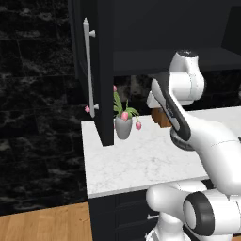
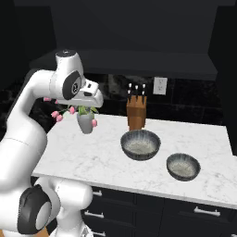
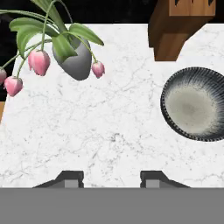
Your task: Pick up the bowls on the counter and stack them on top of one another in the open cabinet. Place the smaller bowl on top of the larger bowl.
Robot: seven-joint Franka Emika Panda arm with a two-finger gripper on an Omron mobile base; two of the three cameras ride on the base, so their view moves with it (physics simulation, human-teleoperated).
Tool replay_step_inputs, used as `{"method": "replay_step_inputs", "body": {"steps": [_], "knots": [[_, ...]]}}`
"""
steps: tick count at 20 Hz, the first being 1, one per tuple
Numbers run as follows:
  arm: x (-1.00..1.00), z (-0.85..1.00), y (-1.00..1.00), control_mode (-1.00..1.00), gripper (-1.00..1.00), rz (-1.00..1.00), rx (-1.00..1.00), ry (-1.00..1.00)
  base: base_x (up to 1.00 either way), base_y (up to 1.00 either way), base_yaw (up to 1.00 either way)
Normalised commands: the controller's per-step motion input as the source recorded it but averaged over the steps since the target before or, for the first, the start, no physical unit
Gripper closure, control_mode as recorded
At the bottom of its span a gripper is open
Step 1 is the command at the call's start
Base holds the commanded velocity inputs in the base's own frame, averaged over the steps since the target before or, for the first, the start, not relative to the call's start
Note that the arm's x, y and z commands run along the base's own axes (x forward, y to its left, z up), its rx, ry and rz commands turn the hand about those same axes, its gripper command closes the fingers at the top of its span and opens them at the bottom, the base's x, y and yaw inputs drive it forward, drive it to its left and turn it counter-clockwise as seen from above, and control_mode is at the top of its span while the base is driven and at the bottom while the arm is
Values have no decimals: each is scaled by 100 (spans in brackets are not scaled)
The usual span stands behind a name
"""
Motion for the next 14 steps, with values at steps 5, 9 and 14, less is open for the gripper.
{"method": "replay_step_inputs", "body": {"steps": [5, 9, 14], "knots": [[0, -23, -19, -100, -100, 1, 0, 11, 0, 0, 0], [-37, -74, -98, -100, -100, 20, -1, 13, 0, 0, 0], [-36, -96, -100, -100, -100, 16, -12, 5, 0, 0, 0]]}}
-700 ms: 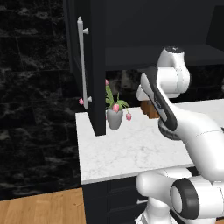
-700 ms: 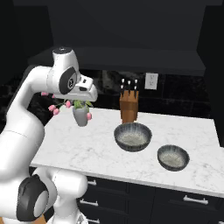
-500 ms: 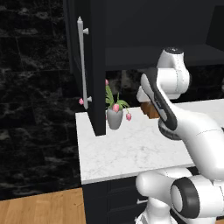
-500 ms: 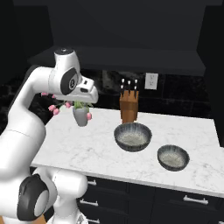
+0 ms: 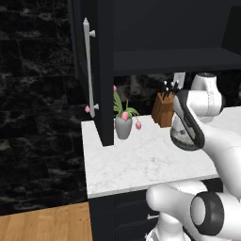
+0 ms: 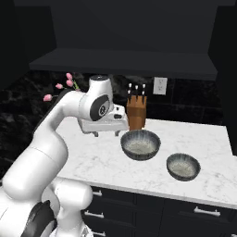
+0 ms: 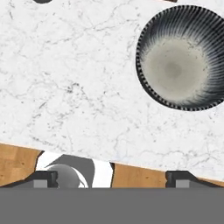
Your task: Pick up the bowls on the counter and stack them on top of one another in the open cabinet. Place the smaller bowl on top of the larger bowl.
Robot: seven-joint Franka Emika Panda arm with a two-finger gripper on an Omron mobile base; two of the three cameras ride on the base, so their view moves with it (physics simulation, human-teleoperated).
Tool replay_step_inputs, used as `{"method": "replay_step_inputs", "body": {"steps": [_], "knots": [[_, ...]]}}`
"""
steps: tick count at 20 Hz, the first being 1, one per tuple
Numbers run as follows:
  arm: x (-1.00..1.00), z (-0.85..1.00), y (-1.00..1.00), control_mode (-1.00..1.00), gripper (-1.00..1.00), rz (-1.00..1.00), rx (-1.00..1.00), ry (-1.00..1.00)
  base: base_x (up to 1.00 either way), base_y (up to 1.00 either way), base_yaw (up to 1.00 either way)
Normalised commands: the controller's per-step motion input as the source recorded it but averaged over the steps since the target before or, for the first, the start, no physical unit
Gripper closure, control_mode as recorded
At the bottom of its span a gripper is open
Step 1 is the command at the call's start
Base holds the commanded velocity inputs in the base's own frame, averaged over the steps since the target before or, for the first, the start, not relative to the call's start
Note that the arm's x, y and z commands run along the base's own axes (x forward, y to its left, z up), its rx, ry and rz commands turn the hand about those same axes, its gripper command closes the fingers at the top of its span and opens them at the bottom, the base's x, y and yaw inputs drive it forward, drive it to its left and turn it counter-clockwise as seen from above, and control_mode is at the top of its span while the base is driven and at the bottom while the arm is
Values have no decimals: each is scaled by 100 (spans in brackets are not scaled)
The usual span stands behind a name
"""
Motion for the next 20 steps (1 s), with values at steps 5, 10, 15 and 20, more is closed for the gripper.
{"method": "replay_step_inputs", "body": {"steps": [5, 10, 15, 20], "knots": [[-53, -69, -100, -100, -100, 15, -5, -1, 0, 0, 0], [-12, -43, -100, -100, -100, 7, 0, 0, 0, 0, 0], [17, -16, -100, -100, -100, 6, 0, 0, 0, 0, 0], [59, -13, -100, -100, -100, 0, 8, 1, 0, 0, 0]]}}
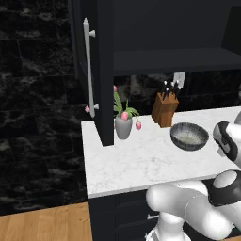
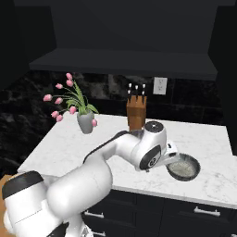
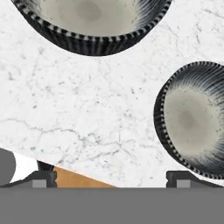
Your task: Pick up the bowls on the counter and stack them on top of one another in the open cabinet. Place the smaller bowl on top of the larger bowl.
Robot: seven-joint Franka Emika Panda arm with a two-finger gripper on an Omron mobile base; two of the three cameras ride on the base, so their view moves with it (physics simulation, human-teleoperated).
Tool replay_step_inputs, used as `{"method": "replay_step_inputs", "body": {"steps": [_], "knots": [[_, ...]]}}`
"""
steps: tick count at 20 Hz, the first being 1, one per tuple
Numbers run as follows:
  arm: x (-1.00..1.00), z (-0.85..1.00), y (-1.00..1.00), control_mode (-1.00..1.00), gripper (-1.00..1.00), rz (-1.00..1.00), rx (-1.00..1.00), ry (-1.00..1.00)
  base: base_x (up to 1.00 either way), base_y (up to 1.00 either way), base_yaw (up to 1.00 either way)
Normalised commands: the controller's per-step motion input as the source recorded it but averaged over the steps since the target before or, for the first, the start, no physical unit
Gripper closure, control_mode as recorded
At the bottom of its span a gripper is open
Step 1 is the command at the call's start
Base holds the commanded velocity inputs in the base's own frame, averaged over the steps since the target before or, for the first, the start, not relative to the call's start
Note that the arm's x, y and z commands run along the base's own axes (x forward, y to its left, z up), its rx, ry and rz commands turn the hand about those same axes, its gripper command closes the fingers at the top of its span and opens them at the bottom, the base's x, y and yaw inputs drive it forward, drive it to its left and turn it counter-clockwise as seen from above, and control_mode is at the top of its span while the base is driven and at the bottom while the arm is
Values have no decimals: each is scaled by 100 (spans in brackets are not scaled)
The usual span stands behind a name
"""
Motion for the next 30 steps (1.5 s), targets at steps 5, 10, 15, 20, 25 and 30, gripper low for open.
{"method": "replay_step_inputs", "body": {"steps": [5, 10, 15, 20, 25, 30], "knots": [[74, -10, -68, -100, -100, 1, -3, 3, 0, 0, 0], [61, -37, -25, -100, -100, 0, 0, 21, 0, 0, 0], [3, -52, -21, -100, -100, 0, 2, 23, 0, 0, 0], [0, -52, -13, -100, -100, 0, 0, 3, 0, 0, 0], [0, -19, -4, -100, 100, 0, 0, 0, 0, 0, 0], [-7, 6, -3, -100, 100, 0, 0, -2, 0, 0, 0]]}}
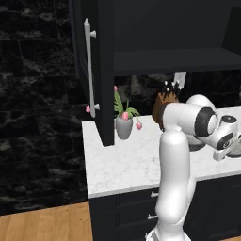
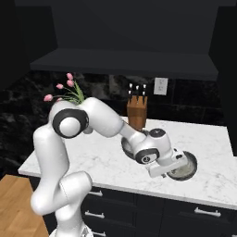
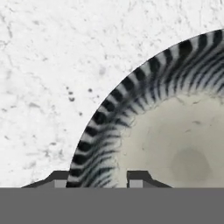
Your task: Pick up the bowls on the counter and stack them on top of one another in the open cabinet. Place the smaller bowl on top of the larger bowl.
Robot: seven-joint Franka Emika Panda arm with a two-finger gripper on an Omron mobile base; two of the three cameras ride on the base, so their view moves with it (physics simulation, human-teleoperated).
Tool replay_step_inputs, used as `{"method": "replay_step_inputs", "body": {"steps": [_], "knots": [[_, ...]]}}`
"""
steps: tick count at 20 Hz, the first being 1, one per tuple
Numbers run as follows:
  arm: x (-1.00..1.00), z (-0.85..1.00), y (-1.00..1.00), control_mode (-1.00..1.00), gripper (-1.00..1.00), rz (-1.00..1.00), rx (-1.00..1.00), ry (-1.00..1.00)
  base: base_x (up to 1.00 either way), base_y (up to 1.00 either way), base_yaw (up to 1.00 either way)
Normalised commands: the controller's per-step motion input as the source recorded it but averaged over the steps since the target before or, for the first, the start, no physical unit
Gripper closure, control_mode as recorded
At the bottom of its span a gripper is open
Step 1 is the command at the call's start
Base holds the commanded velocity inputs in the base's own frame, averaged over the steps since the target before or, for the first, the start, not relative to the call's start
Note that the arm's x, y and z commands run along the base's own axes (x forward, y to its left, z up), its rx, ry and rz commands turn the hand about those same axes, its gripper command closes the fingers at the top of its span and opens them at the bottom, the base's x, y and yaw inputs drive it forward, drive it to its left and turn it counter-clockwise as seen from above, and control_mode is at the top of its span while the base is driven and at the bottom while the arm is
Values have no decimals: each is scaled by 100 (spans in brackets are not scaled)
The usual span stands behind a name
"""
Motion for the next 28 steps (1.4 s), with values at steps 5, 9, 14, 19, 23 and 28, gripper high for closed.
{"method": "replay_step_inputs", "body": {"steps": [5, 9, 14, 19, 23, 28], "knots": [[-28, 70, 0, -100, 100, 0, 0, -2, 0, 0, 0], [-39, 100, 16, -100, 100, 10, 0, -6, 0, 0, 0], [-11, 74, 90, -100, 100, 21, 0, -12, 0, 0, 0], [14, 31, 99, -100, 100, 12, 8, -13, 0, 0, 0], [66, 29, 71, -100, 100, 10, 18, -7, 0, 0, 0], [55, -20, 12, -100, 100, 1, 13, -1, 0, 0, 0]]}}
